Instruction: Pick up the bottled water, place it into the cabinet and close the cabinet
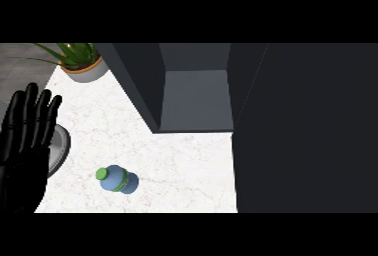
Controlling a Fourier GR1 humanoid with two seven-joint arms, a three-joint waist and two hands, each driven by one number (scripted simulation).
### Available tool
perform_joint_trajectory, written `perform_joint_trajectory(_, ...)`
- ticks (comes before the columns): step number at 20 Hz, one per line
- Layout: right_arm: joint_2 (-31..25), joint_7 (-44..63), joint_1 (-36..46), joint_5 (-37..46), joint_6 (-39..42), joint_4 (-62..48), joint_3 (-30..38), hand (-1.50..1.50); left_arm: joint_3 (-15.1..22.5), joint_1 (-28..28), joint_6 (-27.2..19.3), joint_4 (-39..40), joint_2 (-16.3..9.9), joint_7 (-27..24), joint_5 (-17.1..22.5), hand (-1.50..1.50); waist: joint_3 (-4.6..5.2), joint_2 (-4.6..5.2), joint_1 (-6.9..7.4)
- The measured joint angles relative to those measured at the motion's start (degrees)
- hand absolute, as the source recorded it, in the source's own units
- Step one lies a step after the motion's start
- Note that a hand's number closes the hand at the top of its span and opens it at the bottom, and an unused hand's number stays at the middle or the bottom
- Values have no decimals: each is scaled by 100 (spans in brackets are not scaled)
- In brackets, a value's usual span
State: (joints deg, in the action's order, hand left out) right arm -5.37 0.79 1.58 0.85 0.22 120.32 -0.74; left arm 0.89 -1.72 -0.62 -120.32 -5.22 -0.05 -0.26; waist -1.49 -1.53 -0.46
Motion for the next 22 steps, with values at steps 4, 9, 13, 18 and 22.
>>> perform_joint_trajectory(4,3,-130,-292,-232,123,285,103,-150,61,-267,-87,-329,62,-21,-186,-150,93,89,28)
perform_joint_trajectory(9,163,367,-992,-574,273,689,-265,-150,200,-905,-348,-669,317,453,-92,-150,133,112,45)
perform_joint_trajectory(13,170,949,-1501,-860,333,1191,-478,-150,698,-1486,-623,-1206,443,968,-190,-150,140,118,46)
perform_joint_trajectory(18,109,1087,-2222,-1110,566,1722,-555,-150,1447,-1964,-1064,-1783,497,1416,-715,-150,144,126,31)
perform_joint_trajectory(22,171,1061,-2649,-1036,606,1852,-843,-150,1860,-2428,-1231,-1854,506,1379,-879,-150,147,125,34)
